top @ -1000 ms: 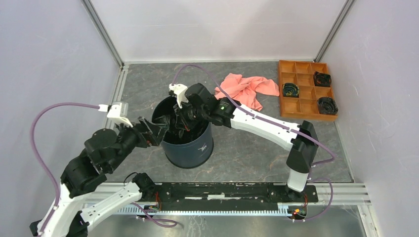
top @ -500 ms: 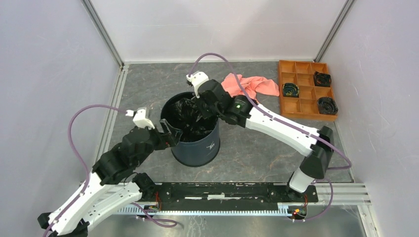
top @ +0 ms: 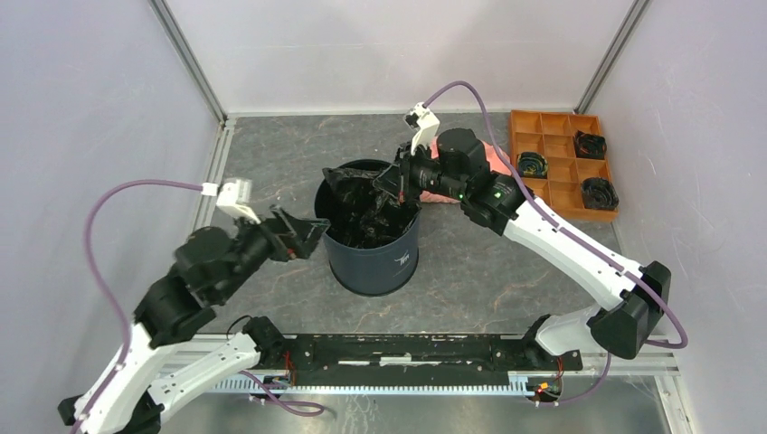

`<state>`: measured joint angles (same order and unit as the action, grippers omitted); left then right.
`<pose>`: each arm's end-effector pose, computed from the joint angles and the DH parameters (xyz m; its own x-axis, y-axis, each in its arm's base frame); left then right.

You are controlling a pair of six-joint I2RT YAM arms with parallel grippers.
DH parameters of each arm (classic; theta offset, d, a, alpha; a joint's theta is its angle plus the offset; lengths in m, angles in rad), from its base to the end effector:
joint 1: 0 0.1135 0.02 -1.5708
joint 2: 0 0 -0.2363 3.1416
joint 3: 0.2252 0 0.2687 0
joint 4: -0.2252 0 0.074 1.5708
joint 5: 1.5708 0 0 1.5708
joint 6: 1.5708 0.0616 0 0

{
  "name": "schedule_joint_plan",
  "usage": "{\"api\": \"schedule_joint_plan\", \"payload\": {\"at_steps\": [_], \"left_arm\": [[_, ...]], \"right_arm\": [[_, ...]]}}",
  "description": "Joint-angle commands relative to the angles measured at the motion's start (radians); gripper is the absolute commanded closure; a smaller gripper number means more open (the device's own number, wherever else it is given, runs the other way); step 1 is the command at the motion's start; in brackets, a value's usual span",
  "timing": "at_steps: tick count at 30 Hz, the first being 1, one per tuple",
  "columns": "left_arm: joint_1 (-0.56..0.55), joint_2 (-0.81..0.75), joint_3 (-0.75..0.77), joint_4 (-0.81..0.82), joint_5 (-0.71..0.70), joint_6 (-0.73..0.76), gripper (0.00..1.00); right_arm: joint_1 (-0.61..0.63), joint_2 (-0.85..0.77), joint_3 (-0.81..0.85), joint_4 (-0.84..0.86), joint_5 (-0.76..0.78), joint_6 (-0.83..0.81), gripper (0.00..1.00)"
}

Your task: Put the trash bags into the trash bin

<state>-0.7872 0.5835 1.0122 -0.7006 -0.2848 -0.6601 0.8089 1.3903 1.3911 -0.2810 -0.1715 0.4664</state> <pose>0.1282 -0.1042 0.3714 -0.4495 -0.3827 -0.8072 0.2699 0.8032 -0.5311 0.2470 0.2742 0.3689 -0.5420 0.0738 -0.8371 -0.6520 0.5915 0.4743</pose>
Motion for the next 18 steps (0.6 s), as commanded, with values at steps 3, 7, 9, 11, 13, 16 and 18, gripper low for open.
{"api": "schedule_joint_plan", "payload": {"at_steps": [3,7,9,11,13,16,18], "left_arm": [[-0.001,0.091,0.170,0.055,0.382,0.140,0.00],[-0.001,0.255,0.269,0.079,0.500,0.220,0.01],[-0.001,0.305,0.295,0.075,0.445,0.273,0.03],[-0.002,0.351,0.317,0.053,0.369,0.314,0.05],[-0.001,0.397,0.334,0.028,0.322,0.348,0.12],[-0.001,0.445,0.338,0.006,0.310,0.370,0.21],[-0.001,0.452,0.325,0.005,0.299,0.369,0.25]], "right_arm": [[-0.035,-0.008,-0.024,0.232,-0.267,0.207,0.96],[-0.046,0.004,-0.008,0.274,-0.321,0.270,0.96],[-0.052,0.001,-0.011,0.274,-0.314,0.281,0.96],[-0.058,-0.003,-0.016,0.305,-0.313,0.293,0.96],[-0.061,-0.002,-0.019,0.318,-0.326,0.308,0.96],[-0.071,-0.002,-0.020,0.332,-0.330,0.320,0.96],[-0.077,0.001,-0.017,0.339,-0.330,0.324,0.96]]}}
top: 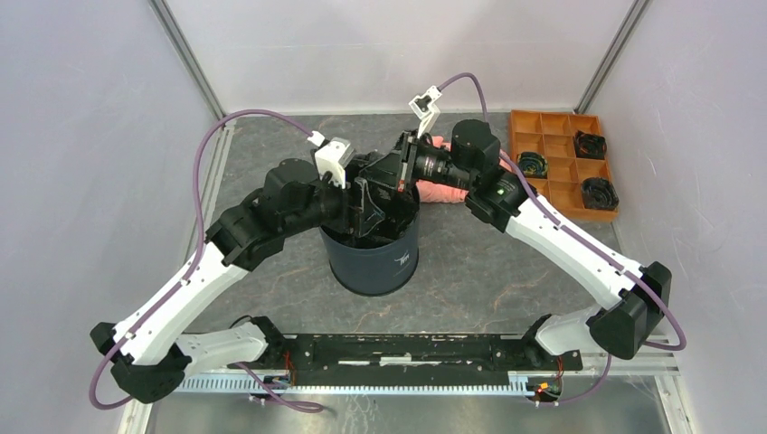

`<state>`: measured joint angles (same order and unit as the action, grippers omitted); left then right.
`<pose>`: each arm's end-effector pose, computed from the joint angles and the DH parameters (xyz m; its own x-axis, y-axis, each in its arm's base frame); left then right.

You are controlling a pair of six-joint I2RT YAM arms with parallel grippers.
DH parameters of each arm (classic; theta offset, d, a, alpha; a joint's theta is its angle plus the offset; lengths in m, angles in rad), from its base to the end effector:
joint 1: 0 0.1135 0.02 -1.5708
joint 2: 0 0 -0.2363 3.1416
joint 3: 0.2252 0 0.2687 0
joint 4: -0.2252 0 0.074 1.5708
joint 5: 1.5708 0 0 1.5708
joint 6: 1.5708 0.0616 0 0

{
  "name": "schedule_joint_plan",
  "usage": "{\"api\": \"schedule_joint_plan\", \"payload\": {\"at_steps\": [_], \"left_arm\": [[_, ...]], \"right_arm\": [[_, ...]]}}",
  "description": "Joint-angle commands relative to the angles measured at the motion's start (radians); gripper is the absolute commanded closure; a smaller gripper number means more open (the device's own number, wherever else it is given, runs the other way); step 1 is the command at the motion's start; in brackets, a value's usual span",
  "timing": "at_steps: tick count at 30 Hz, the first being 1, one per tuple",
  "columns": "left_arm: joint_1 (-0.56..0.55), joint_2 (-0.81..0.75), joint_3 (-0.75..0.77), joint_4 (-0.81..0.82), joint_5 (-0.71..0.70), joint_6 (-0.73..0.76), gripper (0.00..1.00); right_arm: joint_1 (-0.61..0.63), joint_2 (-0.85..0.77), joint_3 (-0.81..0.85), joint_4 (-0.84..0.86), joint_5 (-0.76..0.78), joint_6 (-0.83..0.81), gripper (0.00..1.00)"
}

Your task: Put the trash bags into the trash bin

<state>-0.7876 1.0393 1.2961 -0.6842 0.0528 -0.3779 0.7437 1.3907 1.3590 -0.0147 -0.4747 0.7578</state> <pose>0.1823 -0.1877 0.3856 -0.5454 0.0256 -0.8378 0.5813 0.7316 -0.3561 0.2533 0.2712 0.3917 -0.6696 0.2147 -0.7110 -0.6580 0.2725 0.7020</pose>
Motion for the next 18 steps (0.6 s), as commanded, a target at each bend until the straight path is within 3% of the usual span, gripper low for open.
{"api": "schedule_joint_plan", "payload": {"at_steps": [1,6,8,12,15,18], "left_arm": [[-0.001,-0.005,0.033,-0.010,-0.048,0.082,0.30],[-0.001,-0.007,0.033,-0.012,-0.166,0.036,0.63],[-0.001,-0.013,0.034,-0.004,-0.183,0.006,0.79],[-0.001,-0.046,0.004,0.034,-0.180,-0.076,0.97],[-0.001,-0.104,-0.044,0.087,-0.155,-0.148,0.98],[-0.001,-0.162,-0.089,0.127,-0.154,-0.200,0.98]], "right_arm": [[-0.014,0.002,0.018,0.076,-0.031,0.034,0.96],[-0.019,0.007,0.026,0.062,-0.042,0.000,0.93],[-0.026,0.003,0.037,0.024,-0.031,-0.060,0.85],[-0.042,0.002,0.113,-0.203,0.040,-0.288,0.50],[-0.060,-0.015,0.177,-0.376,0.135,-0.446,0.21],[-0.069,-0.080,0.144,-0.416,0.206,-0.546,0.02]]}}
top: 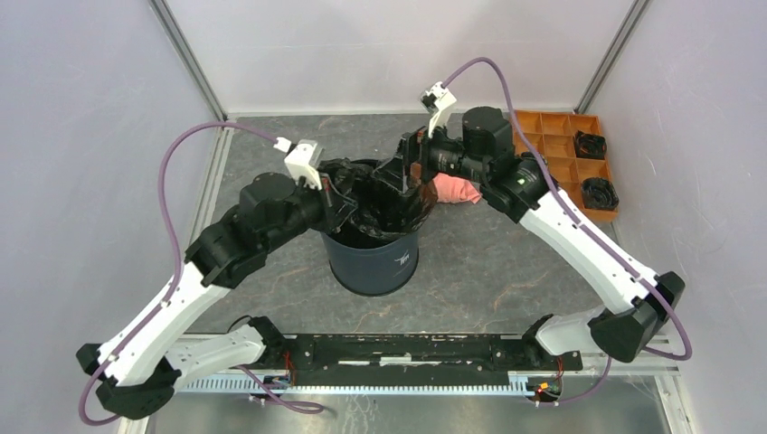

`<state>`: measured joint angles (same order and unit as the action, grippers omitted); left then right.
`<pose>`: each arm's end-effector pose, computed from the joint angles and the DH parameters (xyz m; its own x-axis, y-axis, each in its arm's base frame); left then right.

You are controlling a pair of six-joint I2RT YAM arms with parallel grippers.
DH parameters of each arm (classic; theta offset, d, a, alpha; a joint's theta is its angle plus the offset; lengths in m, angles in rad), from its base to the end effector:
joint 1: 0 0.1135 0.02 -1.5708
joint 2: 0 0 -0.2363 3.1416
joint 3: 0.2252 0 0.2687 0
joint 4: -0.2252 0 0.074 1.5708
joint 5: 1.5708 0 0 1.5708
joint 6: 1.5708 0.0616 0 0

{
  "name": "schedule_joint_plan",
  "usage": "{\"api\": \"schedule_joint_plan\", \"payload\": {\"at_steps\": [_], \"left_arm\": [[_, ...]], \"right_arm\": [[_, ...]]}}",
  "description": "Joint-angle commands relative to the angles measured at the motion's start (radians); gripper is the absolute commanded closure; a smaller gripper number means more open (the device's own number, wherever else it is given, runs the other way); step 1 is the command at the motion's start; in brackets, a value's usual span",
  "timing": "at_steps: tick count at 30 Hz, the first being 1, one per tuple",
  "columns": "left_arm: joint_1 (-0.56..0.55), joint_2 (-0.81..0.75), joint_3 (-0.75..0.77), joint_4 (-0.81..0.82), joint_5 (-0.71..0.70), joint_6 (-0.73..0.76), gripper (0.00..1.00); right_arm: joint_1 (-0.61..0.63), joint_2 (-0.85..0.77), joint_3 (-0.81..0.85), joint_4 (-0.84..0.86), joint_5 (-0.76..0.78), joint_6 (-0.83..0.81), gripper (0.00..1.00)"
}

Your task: Put the trash bags into the trash bin

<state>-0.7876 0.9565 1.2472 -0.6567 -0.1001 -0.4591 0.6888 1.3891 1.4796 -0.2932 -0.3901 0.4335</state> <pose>0.1764 -0.1685 0.3907 -0.5096 -0.1130 -0.8529 0.4612 0.8010 -0.3817 0.2638 0.2475 0.4030 -0.5088 0.0844 -0.8568 -0.7292 0.4869 0.4809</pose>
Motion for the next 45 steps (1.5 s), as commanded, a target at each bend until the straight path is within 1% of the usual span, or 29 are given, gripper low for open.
{"api": "schedule_joint_plan", "payload": {"at_steps": [1,4,9,12,17,18,19,20,21,22,24,25,27,28,33,36,39,42,45], "left_arm": [[-0.001,-0.095,-0.049,0.104,-0.004,-0.132,0.98],[-0.001,-0.133,-0.070,0.113,-0.012,-0.164,0.98],[-0.001,-0.168,-0.100,0.112,-0.020,-0.207,0.98],[0.000,-0.190,-0.111,0.102,-0.016,-0.233,0.98],[-0.001,-0.240,-0.146,0.100,-0.007,-0.288,0.98],[-0.001,-0.249,-0.149,0.094,-0.007,-0.297,0.98],[-0.001,-0.256,-0.151,0.087,-0.006,-0.304,0.98],[-0.001,-0.264,-0.154,0.081,-0.005,-0.313,0.98],[-0.001,-0.272,-0.158,0.072,-0.005,-0.322,0.98],[-0.001,-0.281,-0.162,0.065,-0.004,-0.333,0.98],[0.000,-0.304,-0.177,0.054,0.008,-0.359,0.98],[0.000,-0.318,-0.186,0.048,0.016,-0.375,0.98],[-0.001,-0.351,-0.209,0.029,0.032,-0.408,0.98],[-0.001,-0.373,-0.226,0.018,0.042,-0.428,0.98],[-0.001,-0.526,-0.363,-0.057,0.067,-0.535,0.98],[-0.001,-0.620,-0.469,-0.058,0.079,-0.624,0.98],[-0.001,-0.687,-0.556,-0.039,0.076,-0.668,0.98],[-0.001,-0.714,-0.592,-0.066,0.026,-0.680,0.98],[0.000,-0.718,-0.608,-0.150,-0.088,-0.701,0.97]], "right_arm": [[-0.018,-0.106,-0.007,-0.135,0.136,-0.240,0.02],[-0.025,-0.149,-0.066,-0.152,0.154,-0.257,0.02],[-0.048,-0.187,-0.082,-0.199,0.192,-0.231,0.02],[-0.063,-0.219,-0.091,-0.217,0.201,-0.190,0.02],[-0.074,-0.277,-0.196,-0.193,0.162,-0.110,0.02],[-0.074,-0.289,-0.234,-0.167,0.138,-0.093,0.10],[-0.075,-0.297,-0.261,-0.126,0.093,-0.072,0.22],[-0.075,-0.303,-0.290,-0.090,0.053,-0.056,0.36],[-0.074,-0.306,-0.307,-0.067,0.020,-0.032,0.45],[-0.075,-0.310,-0.328,-0.040,-0.003,-0.016,0.52],[-0.074,-0.322,-0.363,0.000,-0.039,0.011,0.70],[-0.074,-0.327,-0.377,0.012,-0.053,0.015,0.77],[-0.074,-0.337,-0.394,0.016,-0.070,0.013,0.94],[-0.075,-0.345,-0.403,0.015,-0.072,0.011,1.00],[-0.074,-0.389,-0.456,-0.007,-0.055,-0.011,1.00],[-0.074,-0.407,-0.492,0.002,-0.096,-0.011,1.00],[-0.074,-0.433,-0.550,0.025,-0.100,-0.014,1.00],[-0.074,-0.450,-0.601,0.037,-0.082,-0.038,1.00],[-0.074,-0.458,-0.662,0.077,-0.010,-0.080,1.00]]}}
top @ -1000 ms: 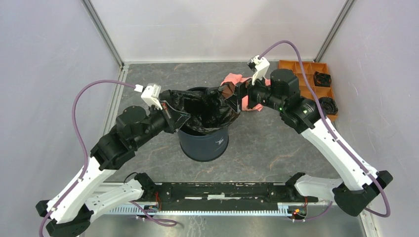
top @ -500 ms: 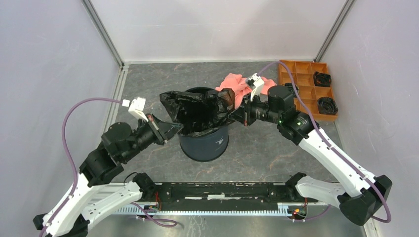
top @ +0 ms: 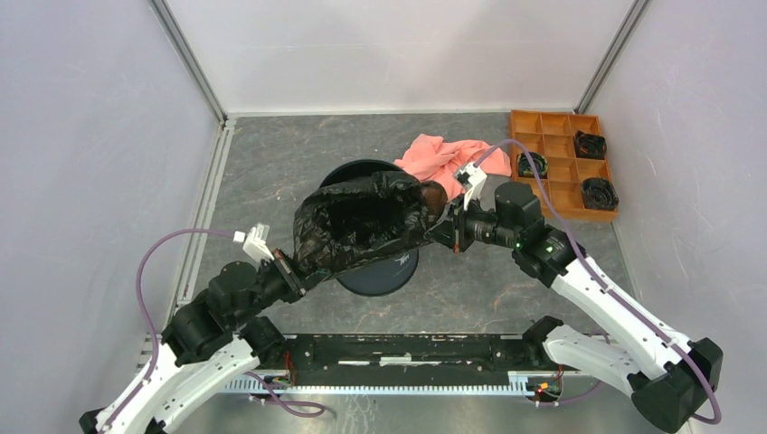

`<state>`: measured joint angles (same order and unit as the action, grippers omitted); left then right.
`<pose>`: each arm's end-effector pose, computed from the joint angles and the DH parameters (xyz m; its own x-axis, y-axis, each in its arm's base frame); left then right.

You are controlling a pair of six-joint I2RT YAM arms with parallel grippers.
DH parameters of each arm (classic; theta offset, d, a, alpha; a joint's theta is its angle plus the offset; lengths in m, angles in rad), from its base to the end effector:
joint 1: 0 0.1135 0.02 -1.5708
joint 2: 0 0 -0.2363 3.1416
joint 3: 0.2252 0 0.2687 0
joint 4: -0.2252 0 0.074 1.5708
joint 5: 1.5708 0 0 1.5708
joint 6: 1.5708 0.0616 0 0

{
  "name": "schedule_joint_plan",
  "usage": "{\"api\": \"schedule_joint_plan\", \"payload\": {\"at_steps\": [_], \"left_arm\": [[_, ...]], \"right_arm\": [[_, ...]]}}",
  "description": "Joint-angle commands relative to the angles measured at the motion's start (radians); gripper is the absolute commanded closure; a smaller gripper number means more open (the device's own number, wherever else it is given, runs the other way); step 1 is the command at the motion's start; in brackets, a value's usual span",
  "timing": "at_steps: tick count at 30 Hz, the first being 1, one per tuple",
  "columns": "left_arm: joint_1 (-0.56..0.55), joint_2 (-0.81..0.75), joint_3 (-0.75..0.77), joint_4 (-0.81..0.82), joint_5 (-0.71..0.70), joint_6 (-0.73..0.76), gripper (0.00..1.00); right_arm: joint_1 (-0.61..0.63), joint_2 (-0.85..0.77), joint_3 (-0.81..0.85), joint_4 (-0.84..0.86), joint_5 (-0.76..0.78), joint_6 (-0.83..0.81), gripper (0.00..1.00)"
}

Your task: Put the trash bags into the trash bin

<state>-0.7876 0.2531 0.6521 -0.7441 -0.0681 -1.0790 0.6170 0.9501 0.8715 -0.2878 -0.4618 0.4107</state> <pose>0.0994 -0.0939 0.2839 -0.6961 -0.5473 -0.4647 0.1021 0.5651 -0.8186 0.2035 0.1780 0.2987 -0.6102 0.0054 -0.7923 -0.6693 0.5316 0.5191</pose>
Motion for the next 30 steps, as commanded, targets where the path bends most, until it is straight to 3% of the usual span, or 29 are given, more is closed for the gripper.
{"api": "schedule_joint_plan", "payload": {"at_steps": [1,4,7,10,13,17,19,24,28,30], "left_arm": [[-0.001,-0.010,-0.022,-0.058,-0.149,-0.078,0.96],[-0.001,0.027,-0.060,-0.003,-0.225,-0.052,0.93],[-0.001,0.109,-0.060,-0.026,-0.297,-0.048,0.90],[-0.001,0.181,-0.001,-0.096,-0.306,-0.014,0.75],[0.000,0.169,0.067,-0.223,-0.299,0.011,0.60],[-0.001,0.060,0.175,-0.342,-0.232,0.059,0.26],[-0.001,0.026,0.237,-0.356,-0.172,0.095,0.16],[-0.001,0.073,0.398,-0.349,-0.127,0.186,0.11],[-0.004,0.167,0.464,-0.327,-0.278,0.188,0.14],[-0.011,0.225,0.485,-0.319,-0.343,0.186,0.19]], "right_arm": [[-0.002,-0.017,-0.075,0.090,0.091,-0.074,1.00],[-0.002,-0.013,-0.149,0.207,0.146,-0.105,0.99],[-0.003,0.012,-0.169,0.237,0.184,-0.151,0.91],[-0.002,0.013,-0.101,0.101,0.244,-0.215,0.82],[-0.003,-0.040,-0.038,-0.040,0.304,-0.286,0.63],[-0.002,-0.099,0.073,-0.207,0.322,-0.388,0.42],[-0.002,-0.107,0.144,-0.256,0.307,-0.402,0.32],[-0.002,-0.080,0.263,-0.190,0.184,-0.472,0.10],[-0.002,0.028,0.345,-0.075,0.025,-0.518,0.09],[0.000,0.102,0.399,-0.062,-0.019,-0.553,0.14]]}}
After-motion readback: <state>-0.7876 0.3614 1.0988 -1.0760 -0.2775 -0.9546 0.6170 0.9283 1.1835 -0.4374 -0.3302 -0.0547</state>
